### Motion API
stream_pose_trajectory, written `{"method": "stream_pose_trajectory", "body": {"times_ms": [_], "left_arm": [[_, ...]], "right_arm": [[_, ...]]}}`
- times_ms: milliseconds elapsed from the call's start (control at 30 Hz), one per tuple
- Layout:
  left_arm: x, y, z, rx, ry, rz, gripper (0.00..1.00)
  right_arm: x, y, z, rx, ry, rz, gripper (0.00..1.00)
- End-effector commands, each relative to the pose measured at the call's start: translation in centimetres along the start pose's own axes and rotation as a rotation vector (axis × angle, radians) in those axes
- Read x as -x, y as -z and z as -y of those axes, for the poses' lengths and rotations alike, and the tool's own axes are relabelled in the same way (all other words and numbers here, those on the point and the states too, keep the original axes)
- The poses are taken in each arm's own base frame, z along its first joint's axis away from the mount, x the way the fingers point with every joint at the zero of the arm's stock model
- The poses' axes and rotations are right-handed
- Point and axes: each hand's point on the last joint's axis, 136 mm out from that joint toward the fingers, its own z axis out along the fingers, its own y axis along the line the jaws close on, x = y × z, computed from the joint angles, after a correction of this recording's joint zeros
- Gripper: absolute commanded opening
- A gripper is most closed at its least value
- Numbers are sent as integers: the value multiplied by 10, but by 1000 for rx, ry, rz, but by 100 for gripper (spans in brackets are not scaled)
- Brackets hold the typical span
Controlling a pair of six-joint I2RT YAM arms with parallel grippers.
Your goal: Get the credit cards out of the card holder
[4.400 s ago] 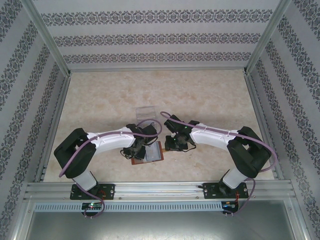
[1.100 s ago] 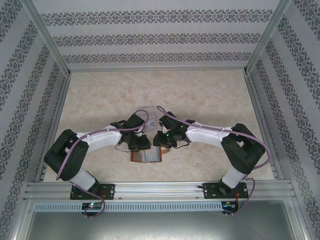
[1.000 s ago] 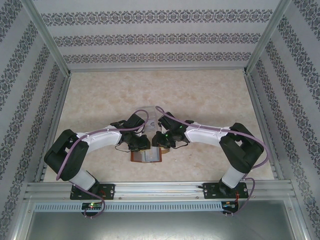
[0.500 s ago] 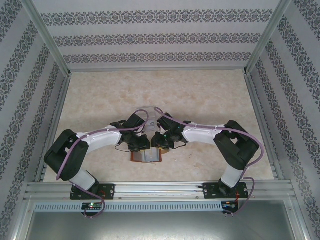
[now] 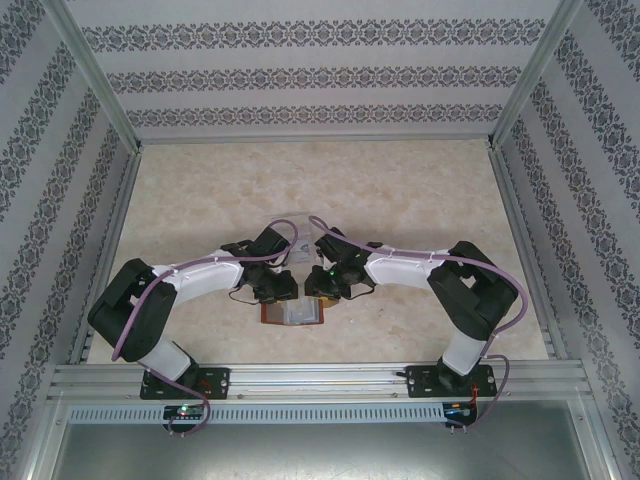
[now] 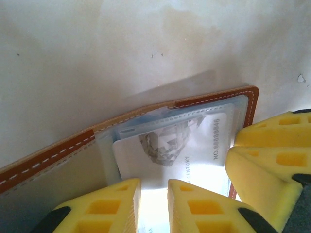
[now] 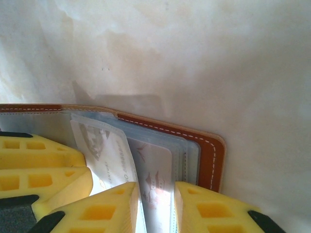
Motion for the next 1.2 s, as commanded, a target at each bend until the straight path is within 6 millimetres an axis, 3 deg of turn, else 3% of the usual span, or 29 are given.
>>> {"method": "stream_pose_trajectory", "body": {"times_ms": [0,233,467,900,1167], "left_arm": [[2,7,-1,10,1,4,24],[2,1,7,-40,13,-8,24],[3,-2,6,-42,16,-12,21],[1,-5,6,-49,19,-22,21],[-1,1,-3,16,2,-24,25]], "right_arm": [[-1,8,7,-37,7,15,28],[3,20,-10,18,20,42,29],[0,12,-22,77,19,7,29],[-4,-6,-11,62,1,-27,28],[-6,-7,21,-85,4,-20,28]]}}
